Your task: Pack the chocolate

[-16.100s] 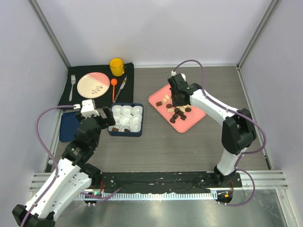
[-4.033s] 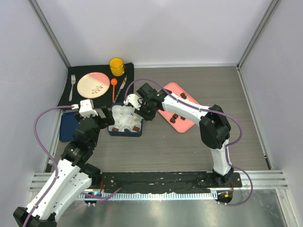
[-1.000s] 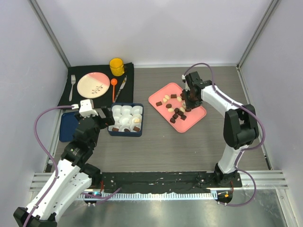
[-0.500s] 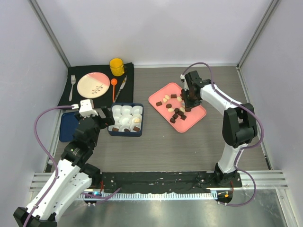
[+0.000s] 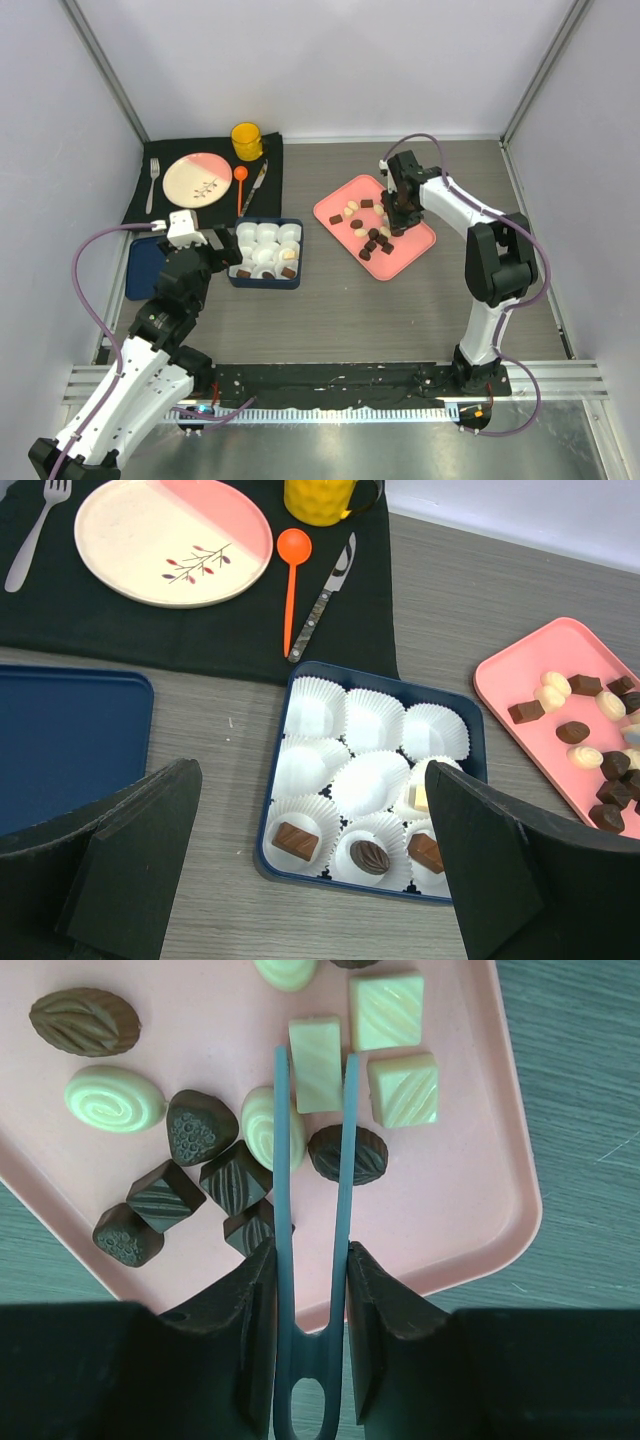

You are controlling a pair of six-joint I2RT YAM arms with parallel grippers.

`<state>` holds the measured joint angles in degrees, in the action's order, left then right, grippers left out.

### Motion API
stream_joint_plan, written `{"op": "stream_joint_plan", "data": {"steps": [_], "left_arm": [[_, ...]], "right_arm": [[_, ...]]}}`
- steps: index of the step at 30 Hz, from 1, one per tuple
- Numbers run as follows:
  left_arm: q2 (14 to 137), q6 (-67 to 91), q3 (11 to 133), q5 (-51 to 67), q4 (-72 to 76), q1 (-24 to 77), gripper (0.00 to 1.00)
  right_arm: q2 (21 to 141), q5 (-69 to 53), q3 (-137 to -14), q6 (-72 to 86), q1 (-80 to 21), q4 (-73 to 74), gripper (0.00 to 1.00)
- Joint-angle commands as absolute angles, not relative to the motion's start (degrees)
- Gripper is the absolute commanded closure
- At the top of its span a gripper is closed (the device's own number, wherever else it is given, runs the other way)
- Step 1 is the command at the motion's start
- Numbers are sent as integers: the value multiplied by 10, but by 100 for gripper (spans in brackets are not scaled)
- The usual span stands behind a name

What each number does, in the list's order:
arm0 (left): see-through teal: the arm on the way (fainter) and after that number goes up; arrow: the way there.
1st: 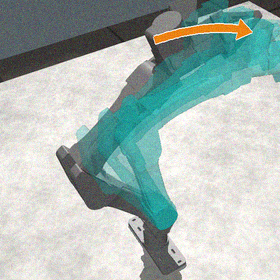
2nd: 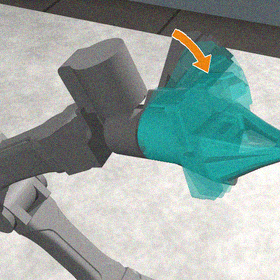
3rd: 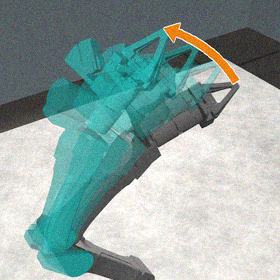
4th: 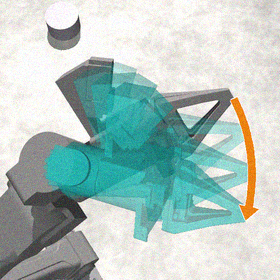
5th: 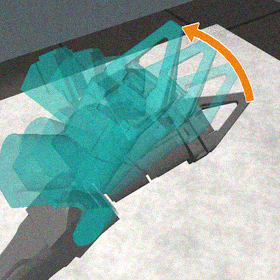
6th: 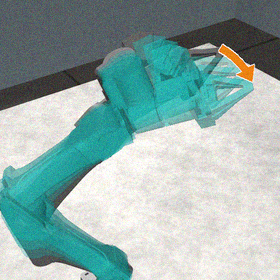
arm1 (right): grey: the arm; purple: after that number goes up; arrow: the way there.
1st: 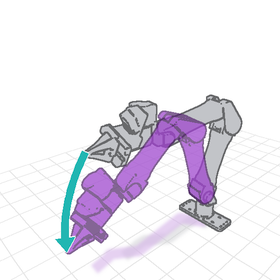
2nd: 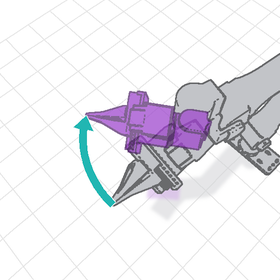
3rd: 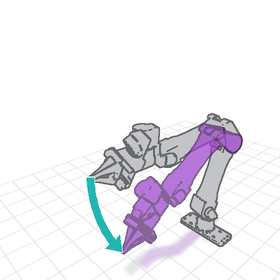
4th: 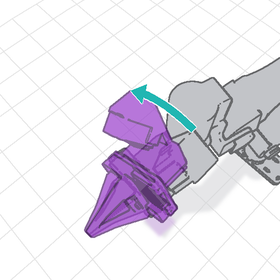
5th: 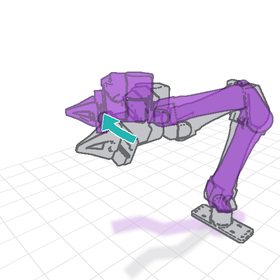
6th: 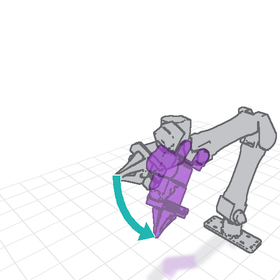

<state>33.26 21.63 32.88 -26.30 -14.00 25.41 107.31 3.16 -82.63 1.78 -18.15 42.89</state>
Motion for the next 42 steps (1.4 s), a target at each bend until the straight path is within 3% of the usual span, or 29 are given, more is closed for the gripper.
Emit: {"op": "stream_joint_plan", "data": {"steps": [1,6,8,13,26,42], "left_arm": [[334,209,354,-262,-124,251,0],[335,208,354,-261,-121,252,0],[335,209,354,-261,-122,251,0],[334,210,354,-260,-123,251,0],[331,211,353,-256,-122,251,0],[320,210,354,-263,-125,251,0]], "right_arm": [[1073,34,-845,13,-180,441,66],[1074,27,-847,9,-180,441,68],[1071,25,-851,5,-181,441,77],[1046,33,-859,-8,-188,442,83],[1004,42,-917,-85,-317,436,83],[1086,-37,-1024,-159,-483,407,83]]}}
